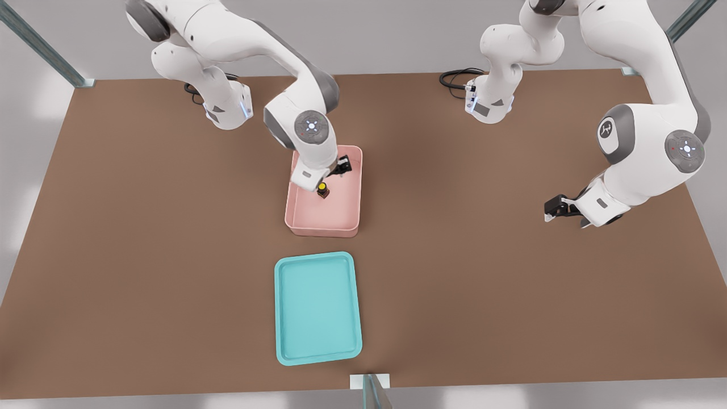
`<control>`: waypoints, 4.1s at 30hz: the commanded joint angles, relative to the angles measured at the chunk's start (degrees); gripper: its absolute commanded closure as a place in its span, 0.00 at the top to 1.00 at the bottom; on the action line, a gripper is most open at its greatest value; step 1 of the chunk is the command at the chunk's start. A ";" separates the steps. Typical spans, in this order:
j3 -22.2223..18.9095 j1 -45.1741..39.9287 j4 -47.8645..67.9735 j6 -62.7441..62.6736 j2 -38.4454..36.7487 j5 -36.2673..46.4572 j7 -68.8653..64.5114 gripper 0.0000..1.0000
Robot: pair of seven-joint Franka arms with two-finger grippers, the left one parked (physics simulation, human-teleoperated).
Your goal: The left arm remains still, and the right arm places the button from the box into the tray
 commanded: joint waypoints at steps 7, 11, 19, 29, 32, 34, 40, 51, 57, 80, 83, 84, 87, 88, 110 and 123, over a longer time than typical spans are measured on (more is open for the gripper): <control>-0.19 -1.07 -14.96 21.46 -3.05 -0.06 17.99 1.00; -0.28 -1.77 -16.63 22.87 -2.53 -0.06 14.30 1.00; -0.19 -3.26 -17.07 23.84 3.63 4.07 8.67 1.00; 1.48 -2.91 -20.50 24.01 5.65 4.07 7.53 1.00; 1.48 -3.09 -20.59 23.92 6.97 4.16 6.82 1.00; 1.48 -3.00 -20.59 23.92 7.67 4.16 6.38 1.00; 2.27 -2.82 -21.38 23.83 8.20 4.07 6.38 1.00; 2.62 -3.26 -21.20 24.19 9.34 4.07 4.98 0.77; 2.62 -3.26 -21.03 24.10 9.34 4.07 4.71 0.55; 2.27 -10.21 14.65 -8.33 13.47 6.09 -0.38 0.41; 2.01 -11.00 25.63 -13.25 19.97 5.74 -3.19 0.41; 1.92 -11.00 28.36 -13.25 21.82 5.65 -4.16 0.41; 1.30 -10.91 35.75 -13.17 27.71 3.10 -6.36 0.41; 1.13 -11.00 36.98 -12.82 29.38 3.02 -7.85 0.40; -4.50 -9.68 45.42 6.80 36.61 -3.67 -29.39 1.00; -8.45 -35.96 6.75 -17.30 -8.50 -2.79 -32.38 1.00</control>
